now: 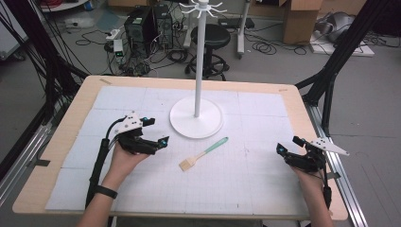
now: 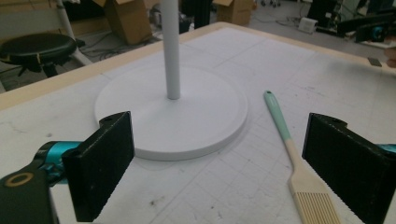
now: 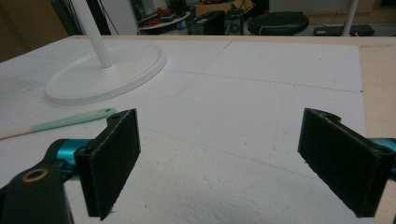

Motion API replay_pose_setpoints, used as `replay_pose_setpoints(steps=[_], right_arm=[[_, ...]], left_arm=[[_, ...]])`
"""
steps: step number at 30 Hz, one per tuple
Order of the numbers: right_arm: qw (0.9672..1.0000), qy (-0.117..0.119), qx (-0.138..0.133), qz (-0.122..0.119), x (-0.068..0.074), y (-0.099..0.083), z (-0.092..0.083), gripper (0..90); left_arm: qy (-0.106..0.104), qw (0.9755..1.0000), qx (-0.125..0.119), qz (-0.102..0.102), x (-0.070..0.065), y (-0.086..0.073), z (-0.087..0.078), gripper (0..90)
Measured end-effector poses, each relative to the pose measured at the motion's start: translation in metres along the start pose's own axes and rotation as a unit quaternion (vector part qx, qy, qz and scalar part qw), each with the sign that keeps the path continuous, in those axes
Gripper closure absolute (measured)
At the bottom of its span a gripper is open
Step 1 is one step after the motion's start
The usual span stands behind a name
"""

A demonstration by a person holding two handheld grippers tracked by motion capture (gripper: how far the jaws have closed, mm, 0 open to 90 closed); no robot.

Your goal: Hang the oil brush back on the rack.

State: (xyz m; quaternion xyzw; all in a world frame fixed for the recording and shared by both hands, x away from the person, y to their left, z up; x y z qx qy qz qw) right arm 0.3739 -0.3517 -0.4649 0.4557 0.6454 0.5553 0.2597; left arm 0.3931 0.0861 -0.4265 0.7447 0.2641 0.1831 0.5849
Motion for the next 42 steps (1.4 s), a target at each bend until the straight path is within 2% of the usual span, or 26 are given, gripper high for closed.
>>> replay_pose_setpoints(steps=[4,6,8,9,14,19,28,29,31,34,35,36,37,42], right_arm=[[1.0,0.001,0.002,0.004,0.001,-0.001,0.0,12.1],[1.0,0.0,0.0,0.0,0.0,0.0,0.0,12.1],[1.0,0.0,0.001,0.005,0.0,0.0,0.0,12.1],[1.0,-0.001,0.002,0.007,0.0,0.0,-0.001,12.1],[0.9999,-0.002,0.003,0.009,-0.001,-0.001,0.0,12.1],[1.0,-0.003,0.0,0.007,-0.003,-0.001,0.0,12.1],[1.0,-0.002,0.0,0.01,-0.002,0.0,-0.001,12.1],[1.0,-0.003,-0.001,0.008,-0.003,0.0,0.0,12.1],[1.0,-0.004,0.0,0.009,-0.003,-0.001,0.0,12.1],[0.9999,-0.003,-0.001,0.012,-0.003,0.0,-0.001,12.2],[0.9999,-0.002,-0.001,0.012,-0.003,0.0,-0.001,12.1],[0.9999,-0.002,-0.001,0.012,-0.003,0.0,-0.001,12.2],[0.9999,-0.002,-0.001,0.015,-0.002,0.0,-0.001,12.1],[0.9999,-0.001,-0.001,0.013,-0.002,0.0,0.0,12.2]], left_arm=[[-0.011,0.9999,0.007,-0.001,-0.008,0.002,0.011,9.8],[-0.014,0.9997,0.018,0.006,-0.015,0.001,0.023,9.8],[-0.017,0.9996,0.021,0.002,-0.017,0.001,0.026,9.8],[-0.025,0.9993,0.029,-0.002,-0.021,-0.001,0.033,9.8],[-0.031,0.9982,0.051,0.004,-0.029,-0.006,0.046,10.0],[-0.049,0.9953,0.083,0.013,-0.043,-0.011,0.064,10.4],[-0.058,0.9912,0.118,0.013,-0.057,-0.021,0.083,10.7],[-0.058,0.9897,0.13,0.013,-0.06,-0.025,0.088,10.7],[-0.059,0.9892,0.133,0.013,-0.062,-0.027,0.091,11.4],[-0.055,0.9868,0.152,0.014,-0.066,-0.033,0.097,12.3],[-0.06,0.9851,0.161,0.015,-0.069,-0.036,0.1,13.5],[-0.06,0.9851,0.161,0.015,-0.069,-0.036,0.1,14.9],[-0.069,0.9844,0.161,0.016,-0.073,-0.038,0.104,15.7],[-0.072,0.9826,0.171,0.019,-0.077,-0.042,0.109,20.4]])
Point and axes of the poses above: each handheld gripper's, and its own axes: z roughly forward along the jaws, y roughly out of its top, x roughly to its left, the point moved 9 cm from there along z, roughly forward along the jaws, and after that the axes turned 4 degrees about -x, right-handed, at the moved point
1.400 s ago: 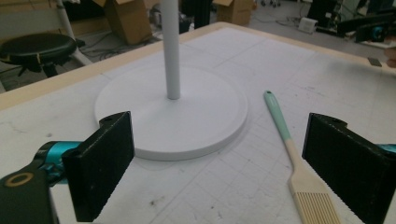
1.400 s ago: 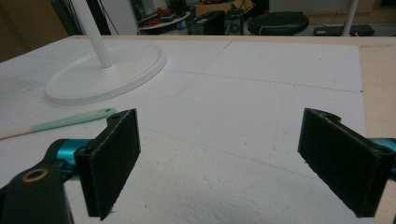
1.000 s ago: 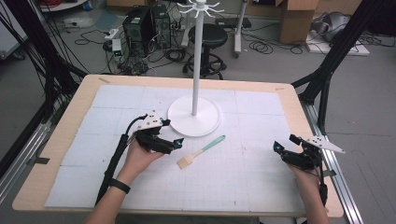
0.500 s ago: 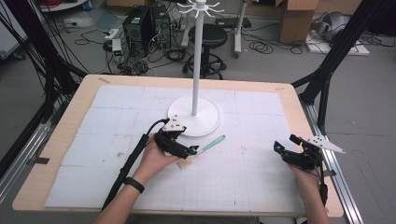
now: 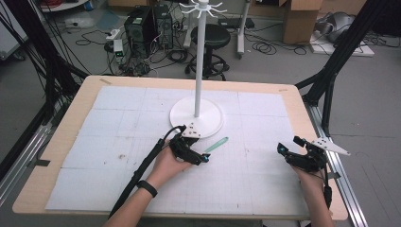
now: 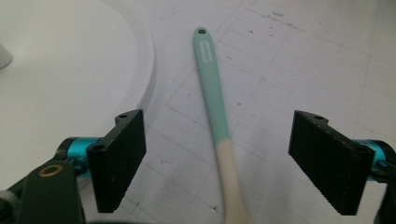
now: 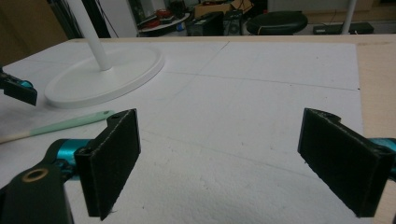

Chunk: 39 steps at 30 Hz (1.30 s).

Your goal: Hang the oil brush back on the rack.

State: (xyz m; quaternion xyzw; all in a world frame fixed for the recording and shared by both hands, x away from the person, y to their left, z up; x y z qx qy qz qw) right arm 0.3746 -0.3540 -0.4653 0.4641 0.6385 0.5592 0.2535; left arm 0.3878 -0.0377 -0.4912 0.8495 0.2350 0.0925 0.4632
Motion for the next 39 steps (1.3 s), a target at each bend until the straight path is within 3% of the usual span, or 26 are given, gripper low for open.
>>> replay_pose_setpoints(steps=[6,8,11,23,27,36,39], right_arm=[[1.0,0.0,0.0,-0.004,-0.001,0.0,0.001,12.2],[1.0,-0.001,0.0,-0.004,-0.001,0.0,0.001,12.1],[1.0,-0.001,0.0,-0.004,-0.001,0.0,0.001,12.2],[1.0,-0.002,0.001,-0.003,-0.001,0.0,0.0,12.1],[1.0,-0.001,0.0,-0.005,-0.001,0.0,0.001,12.2],[1.0,-0.001,-0.002,-0.004,0.0,0.0,0.0,12.2],[1.0,-0.003,0.0,-0.004,-0.001,0.0,0.0,12.2]], left_arm=[[-0.003,0.9998,0.011,0.016,-0.004,-0.002,0.005,30.3],[0.007,0.9992,0.025,0.032,-0.004,-0.005,0.005,35.6],[0.011,0.9986,0.038,0.034,-0.004,-0.009,0.007,42.2],[0.008,0.9989,0.042,0.021,-0.005,-0.008,0.009,62.5],[0.023,0.9985,0.049,0.012,-0.006,-0.008,0.008,66.7],[0.041,0.9972,0.055,0.028,-0.013,-0.008,0.009,77.4],[0.04,0.9974,0.055,0.023,-0.013,-0.008,0.008,78.8]])
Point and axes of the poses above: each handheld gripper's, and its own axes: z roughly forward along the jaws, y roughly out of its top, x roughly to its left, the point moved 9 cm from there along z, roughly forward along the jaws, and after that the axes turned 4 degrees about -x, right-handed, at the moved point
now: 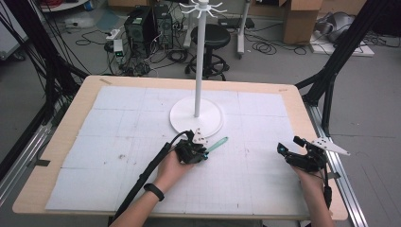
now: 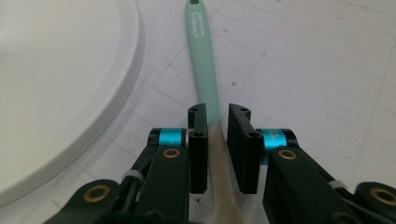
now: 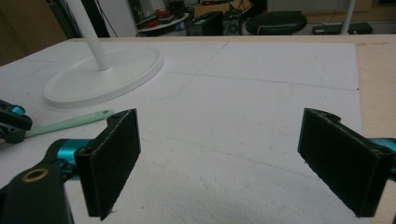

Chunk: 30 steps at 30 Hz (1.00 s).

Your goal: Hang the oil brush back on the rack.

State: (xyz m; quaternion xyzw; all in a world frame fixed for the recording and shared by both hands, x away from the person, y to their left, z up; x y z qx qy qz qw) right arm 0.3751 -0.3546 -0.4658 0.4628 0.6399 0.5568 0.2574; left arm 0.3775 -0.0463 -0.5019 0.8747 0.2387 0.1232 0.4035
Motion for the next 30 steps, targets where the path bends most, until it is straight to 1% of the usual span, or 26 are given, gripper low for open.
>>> replay_pose_setpoints(steps=[1,3,6,10,14,17,18,21,24,25,26,28,30], right_arm=[[1.0,0.0,0.001,0.001,0.0,0.0,0.0,12.1],[1.0,0.0,0.0,0.001,0.0,0.0,0.0,12.2],[1.0,-0.002,0.004,0.004,0.0,-0.001,0.0,12.2],[1.0,-0.002,0.003,0.001,0.0,0.0,0.0,12.2],[1.0,0.0,0.001,0.002,0.0,0.0,0.0,12.2],[1.0,0.0,-0.001,0.001,-0.001,0.0,0.0,12.2],[1.0,0.001,-0.002,0.001,-0.001,0.0,0.0,12.2],[1.0,0.0,-0.002,0.003,-0.001,0.0,0.0,12.2],[1.0,0.0,-0.002,0.002,-0.001,0.0,0.0,12.2],[1.0,0.0,-0.002,0.002,-0.001,0.0,0.0,12.2],[1.0,0.0,-0.001,0.003,-0.001,0.0,0.0,12.2],[1.0,0.0,-0.002,0.004,-0.001,0.0,0.0,12.2],[1.0,0.0,-0.002,0.003,-0.001,0.0,0.0,12.2]], left_arm=[[-0.003,1.0,-0.002,-0.001,0.0,0.0,0.0,79.4],[-0.007,0.9999,-0.002,-0.011,0.002,0.0,0.0,80.4],[-0.009,0.9998,-0.005,-0.015,0.002,0.0,0.0,81.0],[-0.012,0.9998,-0.005,-0.017,0.003,0.0,0.0,81.4],[-0.013,0.9998,-0.007,-0.01,0.002,0.0,0.0,81.9],[-0.014,0.9998,-0.01,-0.009,0.002,0.0,0.0,82.0],[-0.014,0.9998,-0.009,-0.003,0.003,0.0,-0.001,82.0],[-0.013,0.9998,-0.012,-0.001,0.003,0.0,-0.002,82.1],[-0.012,0.9997,-0.021,-0.002,0.005,0.002,-0.006,82.1],[-0.012,0.9996,-0.027,-0.002,0.006,0.004,-0.008,82.1],[-0.01,0.9992,-0.038,-0.002,0.008,0.008,-0.013,82.1],[-0.008,0.9991,-0.042,0.0,0.009,0.009,-0.016,82.1],[-0.004,0.9985,-0.055,0.001,0.012,0.013,-0.022,82.1]])
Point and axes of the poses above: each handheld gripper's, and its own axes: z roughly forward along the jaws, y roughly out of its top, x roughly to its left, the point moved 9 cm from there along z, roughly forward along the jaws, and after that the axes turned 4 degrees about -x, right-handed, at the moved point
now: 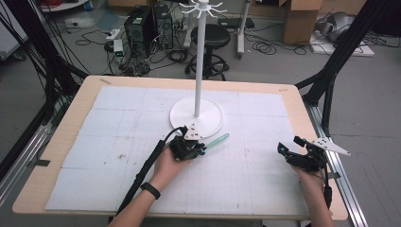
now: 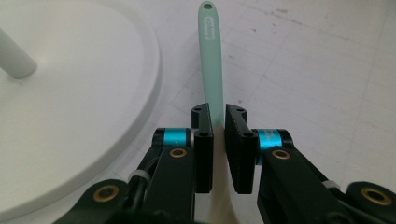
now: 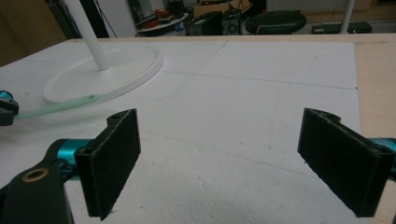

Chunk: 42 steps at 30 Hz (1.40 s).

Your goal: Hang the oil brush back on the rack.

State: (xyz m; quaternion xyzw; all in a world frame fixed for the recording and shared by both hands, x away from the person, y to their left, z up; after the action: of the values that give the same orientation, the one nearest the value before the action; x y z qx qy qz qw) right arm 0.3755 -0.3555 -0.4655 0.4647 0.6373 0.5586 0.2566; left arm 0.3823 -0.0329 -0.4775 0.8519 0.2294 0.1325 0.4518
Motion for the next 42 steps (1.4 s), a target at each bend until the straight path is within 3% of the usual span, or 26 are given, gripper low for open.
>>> replay_pose_setpoints(steps=[5,13,21,23,26,28,29,35,36,37,42], right_arm=[[1.0,-0.001,0.0,0.0,0.0,0.0,0.0,12.2],[1.0,-0.001,0.001,-0.001,-0.001,0.0,-0.001,12.2],[1.0,-0.002,0.004,0.0,-0.001,-0.001,0.0,12.2],[1.0,-0.002,0.003,0.0,0.0,-0.001,0.0,12.2],[1.0,-0.003,0.004,0.001,0.0,-0.002,0.0,12.2],[1.0,-0.002,0.004,-0.002,-0.001,-0.002,0.0,12.2],[1.0,-0.003,0.005,-0.002,-0.001,-0.002,0.0,12.2],[1.0,-0.002,0.004,-0.001,-0.001,-0.002,0.001,12.2],[1.0,-0.002,0.004,-0.001,-0.001,-0.002,0.001,12.2],[1.0,-0.002,0.005,0.0,-0.001,-0.002,0.001,12.2],[1.0,-0.002,0.005,-0.001,-0.001,-0.002,0.001,12.2]], left_arm=[[0.012,0.9988,-0.045,-0.012,0.009,0.013,-0.016,82.1],[0.036,0.993,-0.112,-0.015,0.024,0.032,-0.049,82.1],[0.074,0.9809,-0.179,-0.014,0.046,0.052,-0.094,82.1],[0.086,0.9768,-0.196,-0.018,0.051,0.057,-0.105,82.1],[0.093,0.971,-0.218,-0.03,0.062,0.064,-0.122,82.1],[0.096,0.9692,-0.224,-0.032,0.067,0.066,-0.13,82.1],[0.1,0.967,-0.232,-0.033,0.07,0.069,-0.136,82.1],[0.11,0.9588,-0.26,-0.03,0.08,0.084,-0.16,82.1],[0.115,0.9559,-0.269,-0.025,0.082,0.091,-0.167,82.1],[0.115,0.9559,-0.269,-0.025,0.082,0.091,-0.167,82.1],[0.123,0.9503,-0.285,-0.02,0.088,0.11,-0.184,82.0]])
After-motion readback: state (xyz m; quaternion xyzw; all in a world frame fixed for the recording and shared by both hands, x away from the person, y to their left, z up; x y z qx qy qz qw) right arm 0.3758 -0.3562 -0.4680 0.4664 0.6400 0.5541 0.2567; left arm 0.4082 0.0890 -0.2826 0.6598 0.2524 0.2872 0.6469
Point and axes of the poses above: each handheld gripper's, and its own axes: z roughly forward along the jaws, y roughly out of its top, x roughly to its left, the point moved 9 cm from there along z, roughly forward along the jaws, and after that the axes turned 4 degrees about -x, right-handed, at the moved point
